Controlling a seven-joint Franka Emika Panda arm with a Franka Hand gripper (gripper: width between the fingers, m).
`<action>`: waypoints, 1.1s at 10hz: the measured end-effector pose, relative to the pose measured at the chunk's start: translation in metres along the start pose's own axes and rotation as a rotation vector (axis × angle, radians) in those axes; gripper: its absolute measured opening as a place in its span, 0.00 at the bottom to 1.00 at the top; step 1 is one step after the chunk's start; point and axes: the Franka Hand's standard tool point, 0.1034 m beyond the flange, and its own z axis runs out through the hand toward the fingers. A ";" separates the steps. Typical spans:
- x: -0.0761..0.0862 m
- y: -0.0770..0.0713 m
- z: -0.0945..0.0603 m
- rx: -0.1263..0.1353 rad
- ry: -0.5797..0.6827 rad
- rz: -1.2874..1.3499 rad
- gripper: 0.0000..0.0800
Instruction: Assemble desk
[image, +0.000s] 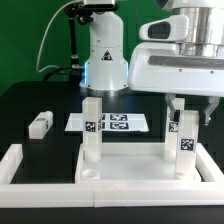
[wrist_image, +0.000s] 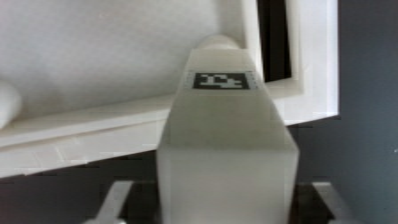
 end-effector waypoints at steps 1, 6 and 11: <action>0.000 0.000 0.000 0.000 0.000 0.032 0.36; 0.005 0.003 0.002 0.002 0.015 0.475 0.36; -0.002 -0.006 0.003 0.017 0.005 1.105 0.37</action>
Offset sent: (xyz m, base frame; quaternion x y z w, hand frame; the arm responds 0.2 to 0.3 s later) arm 0.0000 0.0000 0.0000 0.0000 0.0000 0.1938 0.9810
